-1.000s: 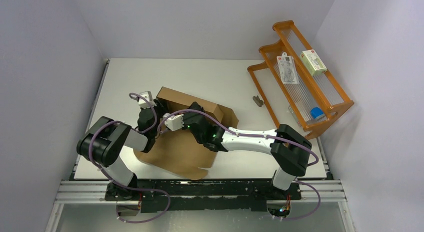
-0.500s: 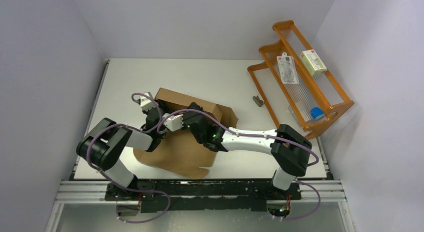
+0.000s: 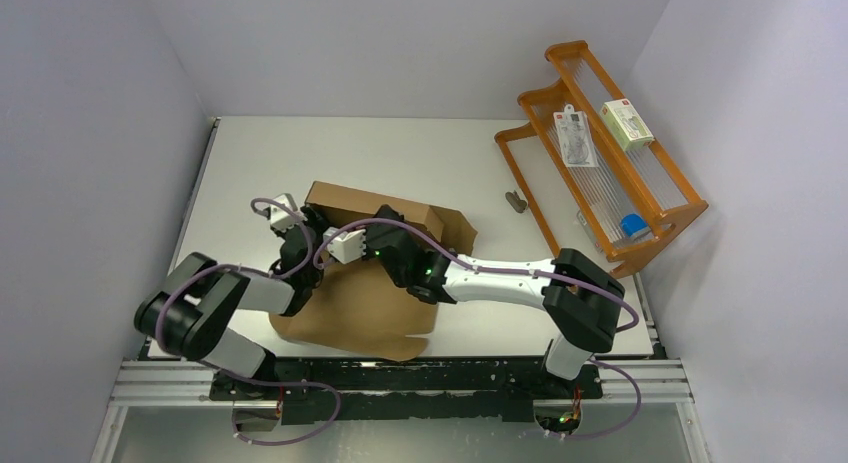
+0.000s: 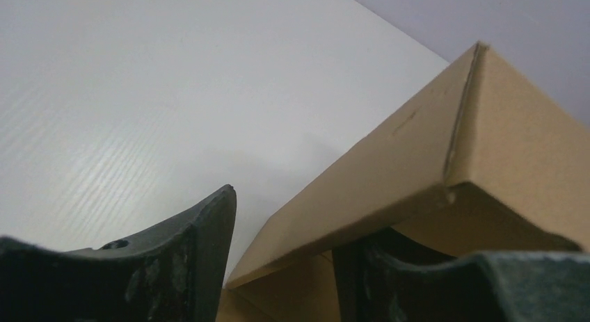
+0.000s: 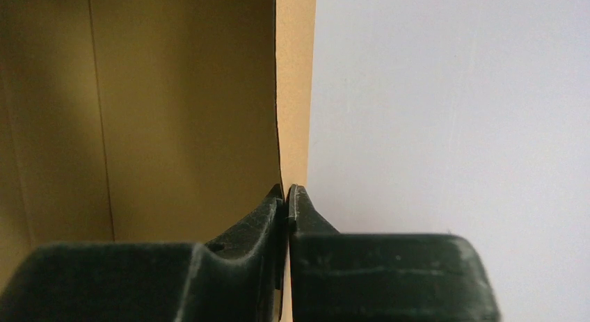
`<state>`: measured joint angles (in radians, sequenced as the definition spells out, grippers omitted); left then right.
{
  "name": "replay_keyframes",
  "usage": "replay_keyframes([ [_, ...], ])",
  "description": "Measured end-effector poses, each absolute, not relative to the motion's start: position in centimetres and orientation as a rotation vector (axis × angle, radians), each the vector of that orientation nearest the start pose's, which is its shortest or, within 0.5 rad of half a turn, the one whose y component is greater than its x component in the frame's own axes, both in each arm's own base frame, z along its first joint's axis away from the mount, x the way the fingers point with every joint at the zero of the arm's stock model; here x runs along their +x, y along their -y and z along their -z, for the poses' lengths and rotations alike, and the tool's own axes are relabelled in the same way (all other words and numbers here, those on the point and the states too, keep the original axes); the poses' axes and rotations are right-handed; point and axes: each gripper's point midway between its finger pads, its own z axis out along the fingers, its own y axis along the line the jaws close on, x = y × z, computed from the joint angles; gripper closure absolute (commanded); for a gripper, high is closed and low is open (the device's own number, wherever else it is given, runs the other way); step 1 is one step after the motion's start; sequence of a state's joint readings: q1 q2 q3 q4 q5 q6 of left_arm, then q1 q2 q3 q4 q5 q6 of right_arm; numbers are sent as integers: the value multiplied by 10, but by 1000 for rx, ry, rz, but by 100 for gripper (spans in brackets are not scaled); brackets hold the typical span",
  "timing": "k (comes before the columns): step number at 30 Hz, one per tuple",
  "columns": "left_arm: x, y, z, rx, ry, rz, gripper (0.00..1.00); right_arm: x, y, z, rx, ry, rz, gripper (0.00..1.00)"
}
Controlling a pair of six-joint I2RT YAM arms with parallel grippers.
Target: Fold the paper box
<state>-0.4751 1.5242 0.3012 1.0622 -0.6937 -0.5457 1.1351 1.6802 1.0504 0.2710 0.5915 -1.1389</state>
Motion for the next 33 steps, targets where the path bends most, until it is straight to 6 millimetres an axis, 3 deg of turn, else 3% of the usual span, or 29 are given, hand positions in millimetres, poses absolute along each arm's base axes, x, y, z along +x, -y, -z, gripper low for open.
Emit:
replay_keyframes([
  [4, 355, 76, -112, -537, -1586, 183, 33, 312, -362, -192, -1527, -1158, 569, 77],
  [10, 336, 71, -157, -512, -1542, 237, 23, 310, -358, -188, -1537, -1189, 552, 52],
  [16, 311, 61, -172, -508, -1556, 259, 18, 303, -351, -194, -1504, -1241, 489, 30],
  [25, 282, 60, -178, -505, -1651, 320, 14, 281, -340, -234, -1315, -1351, 225, 24],
  [27, 279, 62, -188, -511, -1660, 338, 11, 276, -338, -244, -1259, -1374, 164, 21],
  [31, 280, 65, -219, -509, -1665, 358, 5, 269, -330, -265, -1096, -1435, 43, 3],
  [33, 284, 67, -238, -502, -1668, 356, 3, 268, -324, -271, -1002, -1483, -1, 0],
])
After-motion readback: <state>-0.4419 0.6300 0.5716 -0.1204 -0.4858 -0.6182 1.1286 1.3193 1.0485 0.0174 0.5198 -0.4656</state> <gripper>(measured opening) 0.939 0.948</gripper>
